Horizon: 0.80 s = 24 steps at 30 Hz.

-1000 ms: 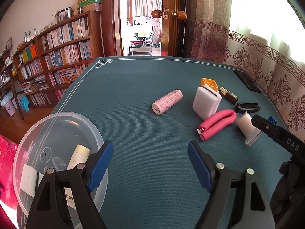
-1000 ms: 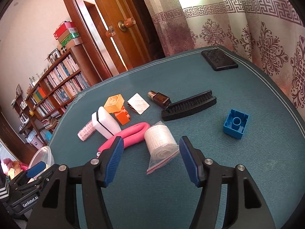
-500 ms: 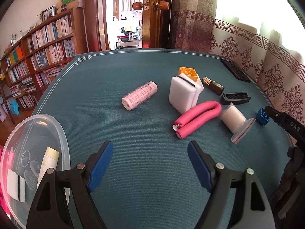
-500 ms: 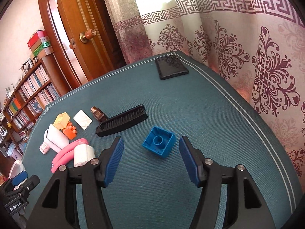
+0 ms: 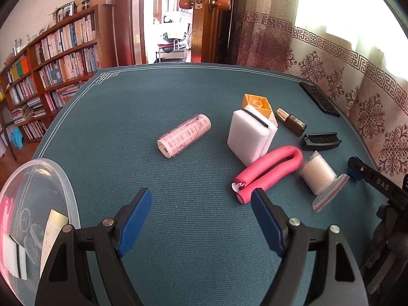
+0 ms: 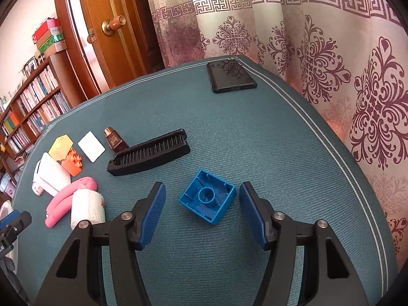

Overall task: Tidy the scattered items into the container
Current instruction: 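Grasp the blue toy brick with the right tool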

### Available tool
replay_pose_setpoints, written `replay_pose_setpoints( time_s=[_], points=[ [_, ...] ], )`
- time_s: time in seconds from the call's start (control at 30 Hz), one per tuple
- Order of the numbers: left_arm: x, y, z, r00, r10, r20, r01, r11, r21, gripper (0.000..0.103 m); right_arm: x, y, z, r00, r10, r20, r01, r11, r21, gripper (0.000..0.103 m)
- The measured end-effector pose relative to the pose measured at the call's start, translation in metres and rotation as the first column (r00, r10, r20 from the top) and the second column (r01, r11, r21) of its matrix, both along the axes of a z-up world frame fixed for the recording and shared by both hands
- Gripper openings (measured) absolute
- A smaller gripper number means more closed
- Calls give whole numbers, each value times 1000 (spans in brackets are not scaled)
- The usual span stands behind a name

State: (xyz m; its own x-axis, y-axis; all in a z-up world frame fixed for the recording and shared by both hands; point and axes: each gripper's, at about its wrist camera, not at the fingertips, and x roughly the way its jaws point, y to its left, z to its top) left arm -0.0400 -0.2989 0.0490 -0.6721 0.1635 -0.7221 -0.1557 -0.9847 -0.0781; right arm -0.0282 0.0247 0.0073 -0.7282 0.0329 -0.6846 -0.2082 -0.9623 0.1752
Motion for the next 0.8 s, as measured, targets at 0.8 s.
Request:
replay_pose_setpoints(
  time_s=[0.8],
  points=[
    [-31,42,12,1000,-25,-2,25,997,76,83,2,6,-2,1000,10,-14,-11,999,-43,46]
  ],
)
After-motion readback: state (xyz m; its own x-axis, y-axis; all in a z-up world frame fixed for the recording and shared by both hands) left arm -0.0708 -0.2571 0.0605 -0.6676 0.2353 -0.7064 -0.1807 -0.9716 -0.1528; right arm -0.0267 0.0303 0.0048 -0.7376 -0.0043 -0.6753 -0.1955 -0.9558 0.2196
